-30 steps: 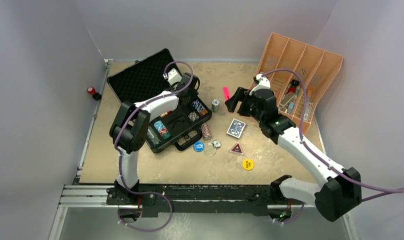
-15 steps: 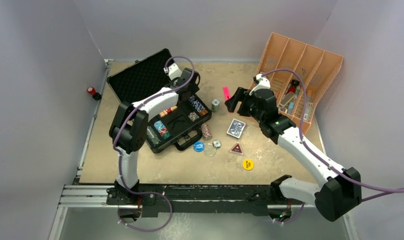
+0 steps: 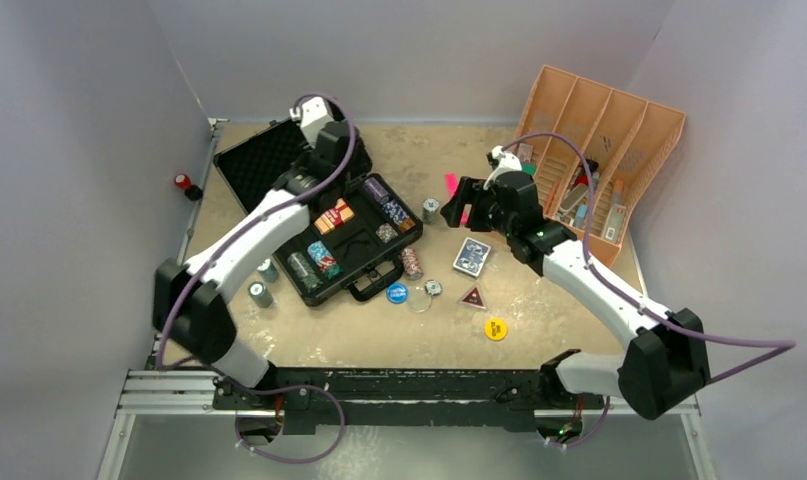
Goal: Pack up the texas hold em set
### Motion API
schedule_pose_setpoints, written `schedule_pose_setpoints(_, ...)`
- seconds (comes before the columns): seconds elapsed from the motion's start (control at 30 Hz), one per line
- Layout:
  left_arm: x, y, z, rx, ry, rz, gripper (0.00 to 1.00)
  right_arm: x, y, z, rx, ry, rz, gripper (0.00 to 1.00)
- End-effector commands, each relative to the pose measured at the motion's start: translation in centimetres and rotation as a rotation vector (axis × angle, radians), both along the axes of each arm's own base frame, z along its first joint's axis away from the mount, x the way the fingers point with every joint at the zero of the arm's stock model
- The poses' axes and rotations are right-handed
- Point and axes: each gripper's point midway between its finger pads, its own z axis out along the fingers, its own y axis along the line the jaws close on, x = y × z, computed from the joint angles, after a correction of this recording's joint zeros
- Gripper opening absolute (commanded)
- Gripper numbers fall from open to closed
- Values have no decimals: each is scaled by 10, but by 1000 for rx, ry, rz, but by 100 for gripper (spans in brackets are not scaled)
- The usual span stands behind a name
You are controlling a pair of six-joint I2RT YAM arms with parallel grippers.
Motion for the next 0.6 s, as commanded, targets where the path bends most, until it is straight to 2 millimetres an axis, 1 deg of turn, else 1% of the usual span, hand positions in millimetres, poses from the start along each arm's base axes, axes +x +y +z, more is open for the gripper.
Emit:
schedule_pose_setpoints(0.0,-38,29,40,119,-75,-88,57,13,19,31,7,-97,101,77)
schedule_pose_setpoints(0.1,-66,36,51,147,-106,-170,58,15,28,16,-6,-58,141,76)
schedule_pose_setpoints(0.17,-83,41,53,164,-131,-218,58,14,34,4,-21,-23,154,76)
schedule_pose_setpoints(0.27,-104,51,70,181,-198,-250,59,9,46,-17,-62,45,167,76)
schedule_pose_setpoints(0.33,-116,57,80,196,-242,-266,60,2,58,-32,-83,98,179,76)
schedule_pose_setpoints(0.37,-120,60,83,201,-259,-269,59,-3,64,-43,-96,133,189,76)
schedule_pose_setpoints(0.43,-128,63,90,195,-301,-277,60,-12,79,-58,-102,187,210,76)
schedule_pose_setpoints(0.5,-135,61,96,175,-341,-302,60,-21,91,-73,-96,250,210,75)
schedule_pose_setpoints(0.57,-142,56,105,159,-385,-344,60,-25,95,-87,-90,315,169,72)
